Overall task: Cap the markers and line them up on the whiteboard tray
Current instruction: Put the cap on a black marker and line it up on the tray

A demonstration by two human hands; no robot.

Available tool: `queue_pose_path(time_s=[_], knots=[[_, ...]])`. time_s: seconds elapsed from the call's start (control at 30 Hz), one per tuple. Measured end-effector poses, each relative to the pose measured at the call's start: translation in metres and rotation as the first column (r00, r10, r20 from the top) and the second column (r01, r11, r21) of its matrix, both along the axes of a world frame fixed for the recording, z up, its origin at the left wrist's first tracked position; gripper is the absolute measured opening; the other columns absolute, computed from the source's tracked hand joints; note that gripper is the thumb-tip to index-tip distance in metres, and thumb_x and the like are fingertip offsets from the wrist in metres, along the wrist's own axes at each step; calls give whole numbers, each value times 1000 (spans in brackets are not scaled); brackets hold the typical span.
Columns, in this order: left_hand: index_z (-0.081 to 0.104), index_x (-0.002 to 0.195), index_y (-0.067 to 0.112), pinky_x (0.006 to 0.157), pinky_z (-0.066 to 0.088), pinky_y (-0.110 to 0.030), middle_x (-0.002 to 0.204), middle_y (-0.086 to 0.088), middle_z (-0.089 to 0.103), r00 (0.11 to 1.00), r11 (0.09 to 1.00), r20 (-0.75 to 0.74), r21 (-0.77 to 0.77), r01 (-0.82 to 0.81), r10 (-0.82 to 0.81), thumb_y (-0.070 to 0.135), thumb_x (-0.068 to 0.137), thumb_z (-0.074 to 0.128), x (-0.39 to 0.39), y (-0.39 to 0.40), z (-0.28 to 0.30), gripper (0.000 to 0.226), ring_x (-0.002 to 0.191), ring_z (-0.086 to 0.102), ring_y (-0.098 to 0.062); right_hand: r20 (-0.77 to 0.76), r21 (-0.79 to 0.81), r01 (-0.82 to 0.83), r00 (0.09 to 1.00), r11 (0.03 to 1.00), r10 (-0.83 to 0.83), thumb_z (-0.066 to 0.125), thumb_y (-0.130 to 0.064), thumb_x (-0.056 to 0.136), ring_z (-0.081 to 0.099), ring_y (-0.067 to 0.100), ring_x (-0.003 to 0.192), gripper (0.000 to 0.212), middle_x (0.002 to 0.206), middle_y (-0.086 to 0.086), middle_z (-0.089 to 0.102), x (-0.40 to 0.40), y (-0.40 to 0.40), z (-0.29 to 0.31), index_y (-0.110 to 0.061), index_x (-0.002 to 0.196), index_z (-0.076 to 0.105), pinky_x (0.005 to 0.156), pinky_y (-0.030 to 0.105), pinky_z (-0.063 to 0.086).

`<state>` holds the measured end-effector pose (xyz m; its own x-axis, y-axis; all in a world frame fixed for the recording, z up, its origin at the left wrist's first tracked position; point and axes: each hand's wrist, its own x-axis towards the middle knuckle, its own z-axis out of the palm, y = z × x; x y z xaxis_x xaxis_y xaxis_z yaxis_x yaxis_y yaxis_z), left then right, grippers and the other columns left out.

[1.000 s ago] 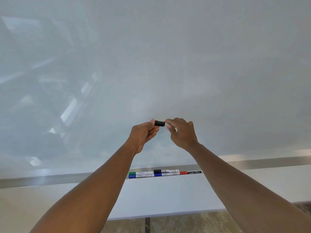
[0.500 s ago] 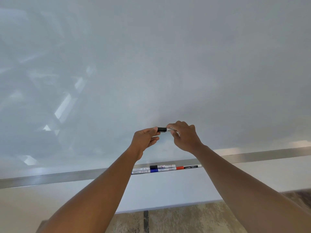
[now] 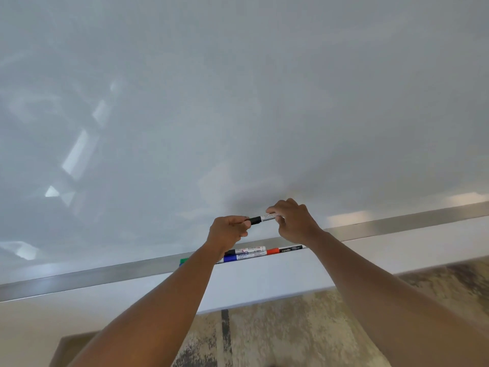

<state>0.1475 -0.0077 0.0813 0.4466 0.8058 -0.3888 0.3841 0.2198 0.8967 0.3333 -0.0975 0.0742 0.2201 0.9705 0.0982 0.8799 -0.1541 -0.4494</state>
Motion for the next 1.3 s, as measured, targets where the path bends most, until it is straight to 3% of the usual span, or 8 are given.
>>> queue_pose_path(time_s=[0.13, 0.33, 0.53, 0.73, 0.87, 1.0, 1.2, 1.3], knots=[[74, 90, 31, 61, 46, -22, 76, 3, 74, 982, 990, -181, 125, 70, -46, 29, 84, 72, 12, -1, -19, 6, 63, 61, -10, -13, -36, 9, 1000, 999, -9, 47, 3, 82, 47, 19, 102, 43, 106, -4, 60, 12, -3, -23, -23, 113, 62, 79, 37, 35], [73, 98, 35, 61, 47, -21, 87, 14, 73, 912, 936, -388, 253, 245, -134, 34, 83, 72, 32, -1, -44, 15, 69, 63, -6, 2, -101, 35, 999, 994, -35, 49, 4, 80, 49, 18, 106, 45, 109, -7, 62, 32, -2, -50, -25, 112, 62, 81, 36, 34], [73, 100, 35, 72, 54, -27, 97, 13, 74, 845, 908, -508, 258, 332, -165, 35, 85, 69, 49, 1, -66, 16, 83, 67, -10, 89, -210, 32, 996, 977, -14, 50, -8, 88, 53, 16, 110, 37, 119, -12, 63, 46, 1, -71, -30, 115, 62, 88, 38, 38], [75, 100, 28, 78, 53, -29, 102, 6, 73, 747, 832, -648, 326, 449, -149, 33, 89, 63, 66, 3, -83, 17, 93, 66, -17, 69, -260, 51, 997, 964, -34, 48, -7, 89, 53, 12, 113, 37, 119, -12, 61, 55, 4, -93, -30, 114, 63, 89, 35, 35], [75, 94, 22, 74, 53, -29, 95, 2, 73, 706, 795, -697, 354, 492, -126, 25, 93, 57, 73, 0, -96, 18, 88, 66, -21, 42, -269, 52, 998, 962, -42, 51, -7, 88, 53, 14, 113, 36, 119, -10, 61, 60, 5, -107, -28, 113, 64, 88, 34, 36], [74, 96, 29, 70, 55, -29, 94, 6, 73, 700, 796, -704, 356, 489, -115, 26, 92, 58, 77, -2, -108, 17, 85, 67, -18, 44, -269, 56, 998, 962, -46, 53, -5, 85, 53, 17, 112, 36, 117, -9, 64, 63, 4, -118, -27, 110, 66, 88, 34, 38], [71, 112, 34, 80, 55, -30, 107, 12, 72, 744, 805, -659, 380, 455, -109, 34, 94, 57, 75, -7, -126, 23, 97, 66, -10, 41, -260, 52, 998, 964, -43, 55, -4, 81, 56, 20, 108, 34, 109, -7, 68, 66, 3, -129, -25, 104, 69, 84, 32, 43], [69, 116, 34, 84, 53, -30, 113, 10, 71, 741, 790, -664, 399, 465, -101, 35, 95, 58, 74, -9, -132, 24, 101, 65, -12, 9, -266, 35, 999, 963, -34, 54, -3, 83, 51, 20, 114, 36, 115, -6, 66, 65, 0, -135, -23, 109, 68, 86, 33, 40]])
